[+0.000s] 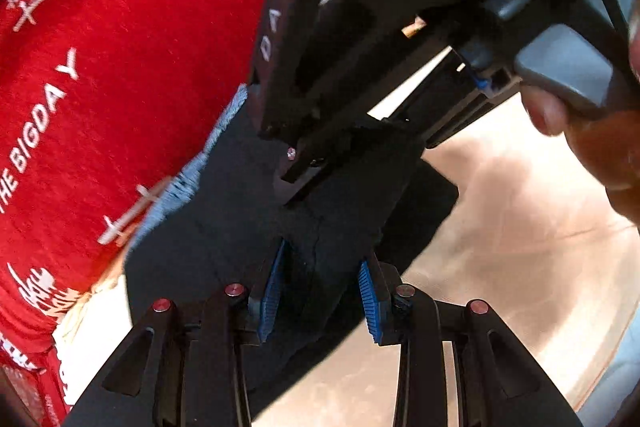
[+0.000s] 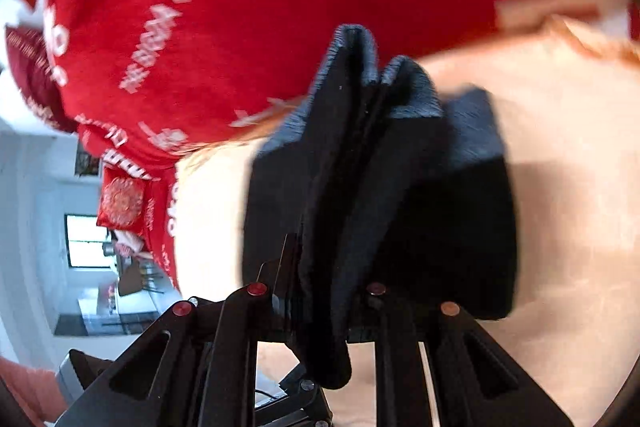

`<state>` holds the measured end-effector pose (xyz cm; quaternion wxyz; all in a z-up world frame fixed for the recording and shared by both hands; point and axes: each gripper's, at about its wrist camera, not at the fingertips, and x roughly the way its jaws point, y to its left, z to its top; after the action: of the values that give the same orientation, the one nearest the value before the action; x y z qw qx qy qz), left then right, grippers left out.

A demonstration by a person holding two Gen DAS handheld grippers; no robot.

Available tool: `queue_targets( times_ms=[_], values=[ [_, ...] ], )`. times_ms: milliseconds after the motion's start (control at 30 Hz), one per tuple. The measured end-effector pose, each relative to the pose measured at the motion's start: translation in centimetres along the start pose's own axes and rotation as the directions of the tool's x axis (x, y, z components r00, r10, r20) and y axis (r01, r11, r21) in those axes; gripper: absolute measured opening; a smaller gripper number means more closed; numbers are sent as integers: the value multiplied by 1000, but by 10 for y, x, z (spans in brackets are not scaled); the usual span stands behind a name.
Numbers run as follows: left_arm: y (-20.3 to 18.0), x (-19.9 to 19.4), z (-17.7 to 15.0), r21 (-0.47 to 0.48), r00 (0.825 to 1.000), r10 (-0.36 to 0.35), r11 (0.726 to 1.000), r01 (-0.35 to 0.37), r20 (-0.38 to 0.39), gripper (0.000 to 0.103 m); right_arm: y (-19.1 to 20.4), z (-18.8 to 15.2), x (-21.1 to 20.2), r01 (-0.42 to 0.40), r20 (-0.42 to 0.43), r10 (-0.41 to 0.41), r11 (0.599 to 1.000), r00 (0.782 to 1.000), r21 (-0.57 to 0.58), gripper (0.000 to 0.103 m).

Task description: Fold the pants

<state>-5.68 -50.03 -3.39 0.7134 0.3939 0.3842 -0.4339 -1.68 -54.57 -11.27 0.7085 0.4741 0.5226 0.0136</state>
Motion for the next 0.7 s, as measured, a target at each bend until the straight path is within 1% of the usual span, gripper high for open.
queue_targets(
  times_ms=[67, 100, 133, 167, 233, 300, 333, 400, 433, 467, 533, 567, 600, 633, 700],
  values=[
    [-6, 6, -2, 8, 1000, 1, 1000, -1, -15, 36, -16, -2, 8, -7, -1, 7, 1000, 1000, 29, 18],
    [-4, 8, -4, 16, 1000, 4, 1000, -4, -20, 39, -25, -5, 12, -10, 0, 10, 999, 1000, 38, 19],
    [-9, 9, -6, 28, 1000, 8, 1000, -7, -28, 50, -28, -9, 16, -9, 1, 9, 999, 1000, 41, 19],
    [-3, 8, -12, 28, 999, 2, 1000, -1, -37, 54, -33, -11, 19, -7, 2, 7, 999, 1000, 46, 20],
    [-1, -1, -15, 24, 999, 1, 1000, 0, -37, 55, -35, -17, 24, 0, 8, -1, 999, 1000, 53, 23],
    [9, -11, -23, 15, 999, -1, 1000, 2, -52, 56, -38, -19, 20, -1, 14, 0, 998, 1000, 56, 23],
    [15, -17, -27, -2, 998, -7, 1000, 7, -58, 68, -38, -19, 20, 8, 16, -9, 999, 1000, 52, 24],
    [32, -27, -36, -55, 998, -5, 998, 2, -65, 88, -32, -23, 20, 42, 19, -42, 998, 999, 37, 25],
    [44, -31, -40, -89, 998, 0, 996, -6, -65, 88, -28, -26, 18, 68, 19, -69, 997, 997, 27, 26],
    [61, -30, -45, -125, 997, -4, 992, -6, -81, 88, -25, -28, 17, 100, 20, -100, 995, 995, 15, 27],
    [80, -31, -53, -189, 992, 5, 982, -29, -126, 88, -23, -30, 8, 158, 26, -158, 987, 987, -15, 33],
    [91, -29, -58, -226, 988, 13, 973, -47, -154, 88, -20, -32, 8, 187, 27, -186, 982, 982, -27, 33],
    [100, -26, -63, -257, 983, 18, 964, -65, -180, 88, -18, -35, 6, 235, 35, -234, 971, 972, -35, 33],
    [110, -21, -67, -290, 977, 22, 953, -84, -212, 88, -16, -37, 4, 252, 38, -251, 967, 967, -32, 34],
    [129, -12, -77, -370, 965, 8, 923, -108, -263, 88, -15, -43, -3, 297, 50, -295, 955, 954, -15, 36]
  ],
)
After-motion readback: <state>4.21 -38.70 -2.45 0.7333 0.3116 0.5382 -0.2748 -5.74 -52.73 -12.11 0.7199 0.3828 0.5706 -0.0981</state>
